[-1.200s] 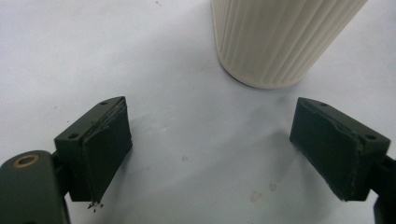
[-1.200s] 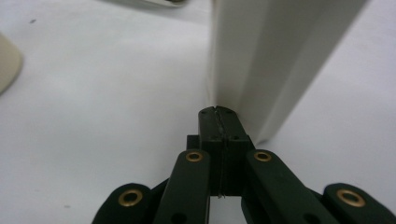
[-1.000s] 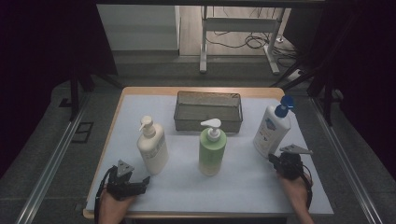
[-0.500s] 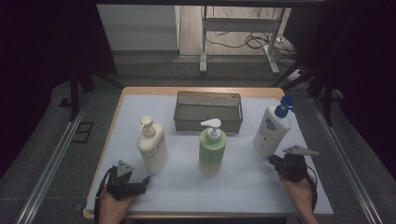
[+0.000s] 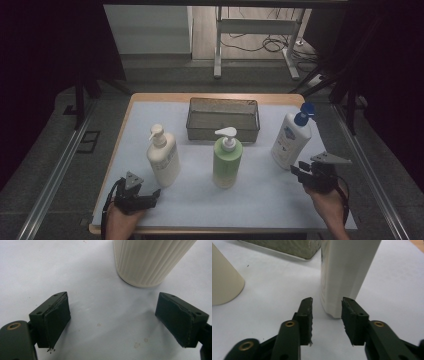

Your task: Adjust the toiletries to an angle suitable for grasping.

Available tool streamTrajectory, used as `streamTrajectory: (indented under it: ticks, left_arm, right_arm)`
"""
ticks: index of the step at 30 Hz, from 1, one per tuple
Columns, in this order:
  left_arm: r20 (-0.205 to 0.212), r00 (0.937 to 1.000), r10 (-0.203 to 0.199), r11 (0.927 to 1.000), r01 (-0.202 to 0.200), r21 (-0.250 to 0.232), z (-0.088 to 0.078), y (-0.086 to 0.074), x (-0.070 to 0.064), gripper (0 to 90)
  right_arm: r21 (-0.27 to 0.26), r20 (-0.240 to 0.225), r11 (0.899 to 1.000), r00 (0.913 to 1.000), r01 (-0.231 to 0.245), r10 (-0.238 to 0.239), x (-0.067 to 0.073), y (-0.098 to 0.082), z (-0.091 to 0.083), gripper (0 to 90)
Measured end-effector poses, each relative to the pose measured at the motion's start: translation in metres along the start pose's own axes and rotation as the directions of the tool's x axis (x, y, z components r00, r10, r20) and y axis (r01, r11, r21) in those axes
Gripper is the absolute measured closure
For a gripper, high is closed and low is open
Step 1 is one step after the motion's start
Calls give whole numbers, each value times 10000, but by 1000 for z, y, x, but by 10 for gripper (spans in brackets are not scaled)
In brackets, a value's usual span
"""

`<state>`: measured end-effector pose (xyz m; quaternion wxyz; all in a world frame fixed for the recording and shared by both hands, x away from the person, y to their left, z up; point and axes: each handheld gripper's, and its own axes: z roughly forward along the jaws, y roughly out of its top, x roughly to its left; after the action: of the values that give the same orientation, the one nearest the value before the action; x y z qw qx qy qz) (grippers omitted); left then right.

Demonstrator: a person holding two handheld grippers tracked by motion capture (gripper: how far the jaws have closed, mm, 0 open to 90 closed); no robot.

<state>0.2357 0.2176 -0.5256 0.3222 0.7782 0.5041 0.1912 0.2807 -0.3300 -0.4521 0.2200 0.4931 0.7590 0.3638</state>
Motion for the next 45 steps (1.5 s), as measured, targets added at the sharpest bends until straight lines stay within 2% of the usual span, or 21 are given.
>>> streamTrajectory:
  ticks: [9, 11, 17, 23, 36, 45]
  left_arm:
    - [-5, 10000, 2, 10000, -2, 6, 0, 0, 0, 123]
    - [-3, 10000, 5, 10000, -5, 10, 0, 0, 0, 123]
    - [-2, 10000, 4, 10000, -4, 6, 0, 0, 0, 123]
    - [-1, 10000, 4, 10000, -4, 7, 0, 0, 0, 123]
    - [8, 10000, 9, 10000, -9, 14, 0, 0, 0, 123]
    - [13, 10000, 9, 10000, -9, 17, 0, 0, 0, 123]
  right_arm:
    - [-279, 175, 9996, 9998, -25, 30, -5, 16, -10, 498]
    - [-365, 276, 9993, 9996, -41, 51, -5, 23, -11, 450]
    - [-493, 447, 9987, 9989, -96, 118, -8, 36, -8, 375]
    - [-545, 600, 9985, 9981, -93, 126, -11, 47, -2, 338]
    - [-549, 798, 9985, 9968, 16, 28, -9, 73, 21, 323]
    - [-651, 796, 9977, 9966, -180, 231, -10, 78, 36, 349]
